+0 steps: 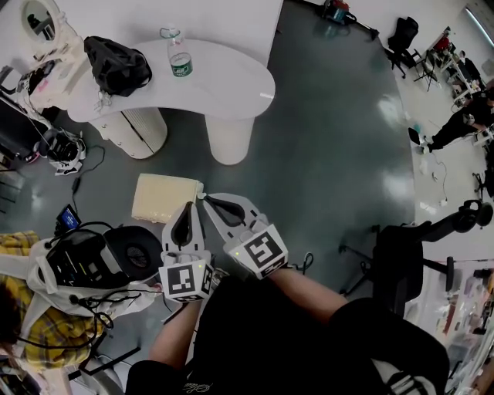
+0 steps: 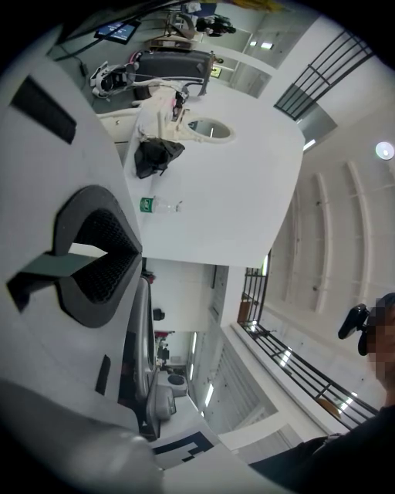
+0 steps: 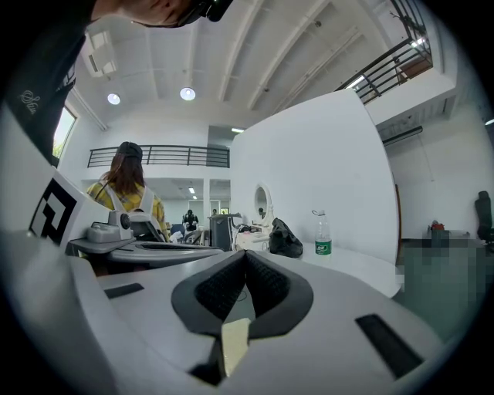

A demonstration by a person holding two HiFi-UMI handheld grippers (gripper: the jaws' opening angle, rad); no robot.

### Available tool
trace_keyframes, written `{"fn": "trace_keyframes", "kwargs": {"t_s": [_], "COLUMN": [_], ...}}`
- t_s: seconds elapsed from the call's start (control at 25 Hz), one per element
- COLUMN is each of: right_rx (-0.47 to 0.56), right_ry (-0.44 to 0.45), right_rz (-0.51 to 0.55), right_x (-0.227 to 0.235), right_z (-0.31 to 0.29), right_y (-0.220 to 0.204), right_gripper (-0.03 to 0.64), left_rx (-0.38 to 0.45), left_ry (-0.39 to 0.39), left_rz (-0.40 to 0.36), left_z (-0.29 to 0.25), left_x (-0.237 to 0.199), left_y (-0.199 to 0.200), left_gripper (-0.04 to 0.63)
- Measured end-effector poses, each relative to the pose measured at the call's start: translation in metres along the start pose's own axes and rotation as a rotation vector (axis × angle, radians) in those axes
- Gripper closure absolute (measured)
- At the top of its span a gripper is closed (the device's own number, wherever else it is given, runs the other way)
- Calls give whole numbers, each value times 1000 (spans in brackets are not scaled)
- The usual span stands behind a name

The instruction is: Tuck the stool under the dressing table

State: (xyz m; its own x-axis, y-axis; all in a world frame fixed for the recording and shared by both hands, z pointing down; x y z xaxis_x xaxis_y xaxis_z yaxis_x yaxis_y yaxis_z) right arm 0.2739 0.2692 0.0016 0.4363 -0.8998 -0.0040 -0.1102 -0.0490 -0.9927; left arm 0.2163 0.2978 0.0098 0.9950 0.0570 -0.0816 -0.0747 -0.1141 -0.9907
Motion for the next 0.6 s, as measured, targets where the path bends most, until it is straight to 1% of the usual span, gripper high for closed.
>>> {"fn": "trace_keyframes", "kwargs": {"t_s": [0.2,0.4,0.6], "right_rx": [-6,-10,-38], "right_ry": [-19,-55,-56], "right_rz": [12,-68,-55], "right_x": [-18,-30,-26], "right_z": [8,10,8], "right_y": [-3,-9,-22], "right_gripper": [611,611,611], "left_rx": [-6,-10,-25], "left_ry": [-17,-31,-23], "left_rz": [-6,-11,1], "left_z": [20,31,25], "left_x": [-2,-9,-18], "left_y": [-3,-6,-16], "left_gripper": [592,592,592]}}
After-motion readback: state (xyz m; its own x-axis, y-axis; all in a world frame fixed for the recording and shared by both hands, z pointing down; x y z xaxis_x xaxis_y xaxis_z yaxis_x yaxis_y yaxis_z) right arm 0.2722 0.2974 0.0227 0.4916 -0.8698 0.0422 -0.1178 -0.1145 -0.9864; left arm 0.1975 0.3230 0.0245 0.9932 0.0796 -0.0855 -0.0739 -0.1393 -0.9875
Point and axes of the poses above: the fingertips, and each gripper's own axes: z backward along the fingers, x to its right, y out of its top, the point moved 3 cm from there along z, backward along the fingers, and after that the axes turned 2 degrees about -x, right-handed, at the moved point
